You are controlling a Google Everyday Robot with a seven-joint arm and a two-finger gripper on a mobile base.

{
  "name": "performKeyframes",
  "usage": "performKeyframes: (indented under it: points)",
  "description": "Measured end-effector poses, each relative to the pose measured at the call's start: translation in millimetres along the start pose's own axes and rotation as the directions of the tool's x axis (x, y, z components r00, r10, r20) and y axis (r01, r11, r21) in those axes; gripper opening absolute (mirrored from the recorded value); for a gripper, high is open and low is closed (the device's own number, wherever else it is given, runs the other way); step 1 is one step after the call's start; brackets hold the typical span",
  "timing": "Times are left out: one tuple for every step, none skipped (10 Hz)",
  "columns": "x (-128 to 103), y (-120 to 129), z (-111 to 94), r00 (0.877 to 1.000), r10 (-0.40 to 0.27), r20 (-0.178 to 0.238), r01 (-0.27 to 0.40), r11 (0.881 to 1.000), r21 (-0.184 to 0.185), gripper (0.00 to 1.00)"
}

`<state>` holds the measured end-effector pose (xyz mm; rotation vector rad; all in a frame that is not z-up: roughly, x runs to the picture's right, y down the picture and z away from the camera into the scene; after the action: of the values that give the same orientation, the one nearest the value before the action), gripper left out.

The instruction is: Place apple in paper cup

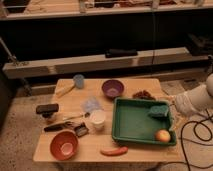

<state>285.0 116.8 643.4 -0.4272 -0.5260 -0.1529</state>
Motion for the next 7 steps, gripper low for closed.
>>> performKeyframes:
  points:
    - [1.2,1.5,1.9,0.999,-0.036,0.004,0.036,0.999,-0.004,0.8]
    - [-1.8,-3.0,2.8,0.998,-0.048,-0.027,0.048,0.999,-0.019,0.8]
    - [-8.0,-9.0,7.1,0.993,-0.068,-0.098,0.062,0.996,-0.058,0.8]
    - [-11.5,-11.3,15.7,0.979,-0.097,-0.181,0.079,0.992,-0.1,0.8]
    - [-10.2,-8.4,23.6,0.968,-0.114,-0.224,0.088,0.988,-0.124,0.8]
    - [-7.1,-2.1,33.5,0.957,-0.134,-0.257,0.099,0.984,-0.146,0.8]
    - [-3.1,6.7,45.1,0.946,-0.159,-0.284,0.118,0.981,-0.157,0.8]
